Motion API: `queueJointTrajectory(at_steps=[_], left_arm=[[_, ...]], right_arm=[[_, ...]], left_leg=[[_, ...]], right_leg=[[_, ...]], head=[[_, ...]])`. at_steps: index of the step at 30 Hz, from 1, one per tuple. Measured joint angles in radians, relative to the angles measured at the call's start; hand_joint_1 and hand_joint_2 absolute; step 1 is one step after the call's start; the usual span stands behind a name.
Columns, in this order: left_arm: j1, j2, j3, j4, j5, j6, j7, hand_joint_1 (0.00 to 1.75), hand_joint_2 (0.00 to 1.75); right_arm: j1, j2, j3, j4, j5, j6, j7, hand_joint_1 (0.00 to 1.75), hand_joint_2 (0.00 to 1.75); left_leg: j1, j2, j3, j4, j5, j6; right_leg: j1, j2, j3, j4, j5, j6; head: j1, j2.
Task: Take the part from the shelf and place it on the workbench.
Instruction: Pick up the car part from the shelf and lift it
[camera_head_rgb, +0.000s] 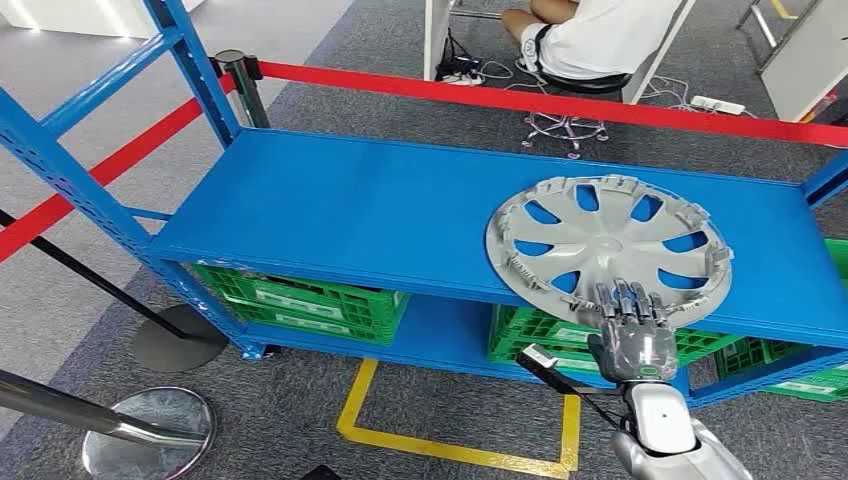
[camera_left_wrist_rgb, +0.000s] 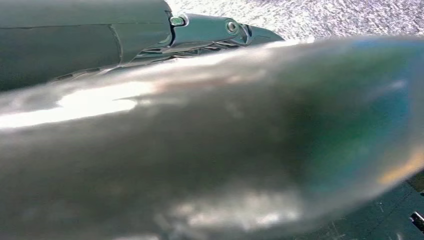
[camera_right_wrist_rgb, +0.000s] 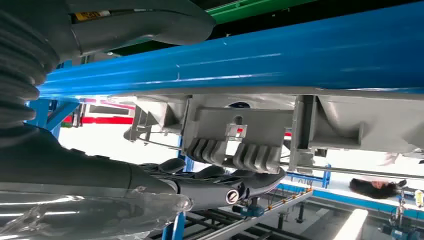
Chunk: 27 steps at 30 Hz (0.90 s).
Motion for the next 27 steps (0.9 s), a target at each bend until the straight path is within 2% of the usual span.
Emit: queueJointTrajectory(at_steps=[6, 15, 16, 20, 27], left_arm=[[-0.001, 0.0, 0.0, 0.0, 0.007, -0.001, 0.02, 0.0, 0.0], [-0.009, -0.005, 0.0, 0.0, 0.008, -0.004, 0.047, 0.0, 0.0], [-0.009, -0.005, 0.0, 0.0, 0.008, -0.004, 0.047, 0.0, 0.0], [-0.01, -0.007, 0.0, 0.0, 0.008, -0.004, 0.047, 0.0, 0.0], [-0.012, -0.007, 0.0, 0.0, 0.008, -0.009, 0.052, 0.0, 0.0]], right_arm=[[-0.038, 0.004, -0.001, 0.045, 0.003, -0.019, 0.005, 0.0, 1.75], [-0.126, 0.026, 0.0, 0.205, 0.004, -0.07, 0.02, 0.0, 1.75], [-0.131, 0.028, 0.0, 0.215, 0.004, -0.074, 0.022, 0.04, 1.75], [-0.148, 0.032, 0.004, 0.24, 0.004, -0.077, 0.03, 1.73, 1.75], [-0.175, 0.04, 0.026, 0.275, 0.005, -0.07, 0.045, 1.75, 1.75]], left_leg=[[0.0, 0.0, 0.0, 0.0, 0.0, 0.0], [0.0, 0.0, 0.0, 0.0, 0.0, 0.0], [0.0, 0.0, 0.0, 0.0, 0.0, 0.0], [0.0, 0.0, 0.0, 0.0, 0.0, 0.0], [0.0, 0.0, 0.002, 0.0, 0.0, 0.0]], right_leg=[[0.0, 0.0, 0.0, 0.0, 0.0, 0.0], [0.0, 0.0, 0.0, 0.0, 0.0, 0.0], [0.0, 0.0, 0.0, 0.0, 0.0, 0.0], [0.0, 0.0, 0.0, 0.0, 0.0, 0.0], [0.0, 0.0, 0.0, 0.0, 0.0, 0.0]], head=[[0.0, 0.0], [0.0, 0.0], [0.0, 0.0], [0.0, 0.0], [0.0, 0.0]])
